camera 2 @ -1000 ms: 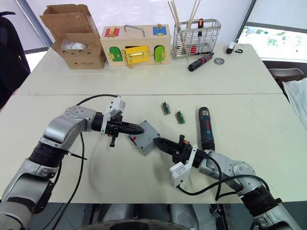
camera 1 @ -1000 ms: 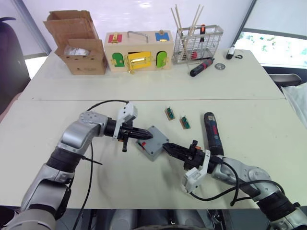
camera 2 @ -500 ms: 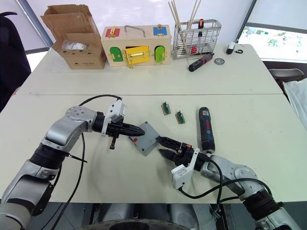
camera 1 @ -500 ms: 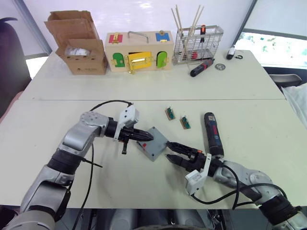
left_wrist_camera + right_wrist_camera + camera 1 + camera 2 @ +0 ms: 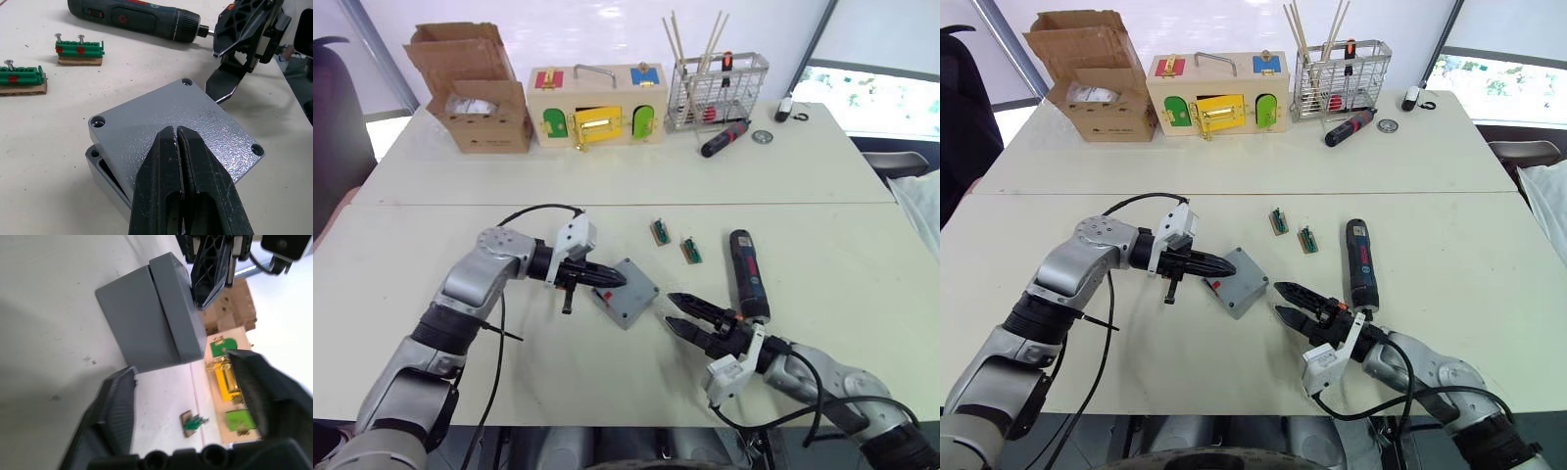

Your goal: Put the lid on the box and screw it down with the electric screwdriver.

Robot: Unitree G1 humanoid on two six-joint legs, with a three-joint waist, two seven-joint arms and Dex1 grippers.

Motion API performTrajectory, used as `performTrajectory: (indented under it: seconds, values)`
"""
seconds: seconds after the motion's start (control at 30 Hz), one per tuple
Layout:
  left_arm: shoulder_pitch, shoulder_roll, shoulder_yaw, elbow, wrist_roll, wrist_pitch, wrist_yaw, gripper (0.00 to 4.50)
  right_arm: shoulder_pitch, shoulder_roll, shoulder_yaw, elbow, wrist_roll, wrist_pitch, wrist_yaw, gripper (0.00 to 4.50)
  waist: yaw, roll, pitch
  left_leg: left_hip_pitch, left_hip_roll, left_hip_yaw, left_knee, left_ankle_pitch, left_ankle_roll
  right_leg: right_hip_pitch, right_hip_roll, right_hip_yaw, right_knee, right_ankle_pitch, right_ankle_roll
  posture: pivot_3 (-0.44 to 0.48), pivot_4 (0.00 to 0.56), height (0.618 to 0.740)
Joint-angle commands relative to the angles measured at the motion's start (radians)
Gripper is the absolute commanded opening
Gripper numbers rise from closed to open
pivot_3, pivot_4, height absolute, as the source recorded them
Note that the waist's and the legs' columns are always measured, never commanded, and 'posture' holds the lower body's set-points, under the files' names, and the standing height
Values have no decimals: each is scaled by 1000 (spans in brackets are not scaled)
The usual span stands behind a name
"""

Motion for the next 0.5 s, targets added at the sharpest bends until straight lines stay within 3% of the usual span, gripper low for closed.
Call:
performTrajectory:
  seconds: [0.03, 0.13, 0.17, 0.33, 0.5]
  values:
    - [42, 18, -46, 36, 60, 20, 9, 37, 36, 57, -16, -84, 312, 104, 121, 1551, 0, 0, 0, 0, 0, 0, 0, 0, 0, 0, 0, 0, 0, 0, 0, 0, 150, 740]
    - [46, 23, -43, 23, 56, 28, 8, 37, 84, 121, 4, -202, 646, 330, 280, 208, -1, 0, 0, 0, 1, -1, 0, 0, 0, 1, 0, 0, -1, 0, 0, 0, 150, 740]
    - [47, 23, -43, 20, 56, 30, 8, 37, 93, 131, 2, -238, 701, 380, 314, 42, -1, 0, 0, 1, 1, -1, 0, 0, 0, 2, 0, 0, -1, 0, 0, 0, 150, 740]
    - [49, 22, -43, 20, 58, 30, 15, 37, 145, 152, 22, -375, 939, 652, 459, 42, 1, 0, 0, 0, 1, -2, 0, 0, 1, 2, 0, -1, -2, 0, 0, 0, 150, 740]
    - [46, 21, -43, 21, 58, 30, 17, 37, 156, 153, 44, -426, 1004, 803, 521, 42, 1, 0, 0, 0, 1, -2, 0, -1, 1, 2, 0, -1, -2, 0, 0, 0, 150, 740]
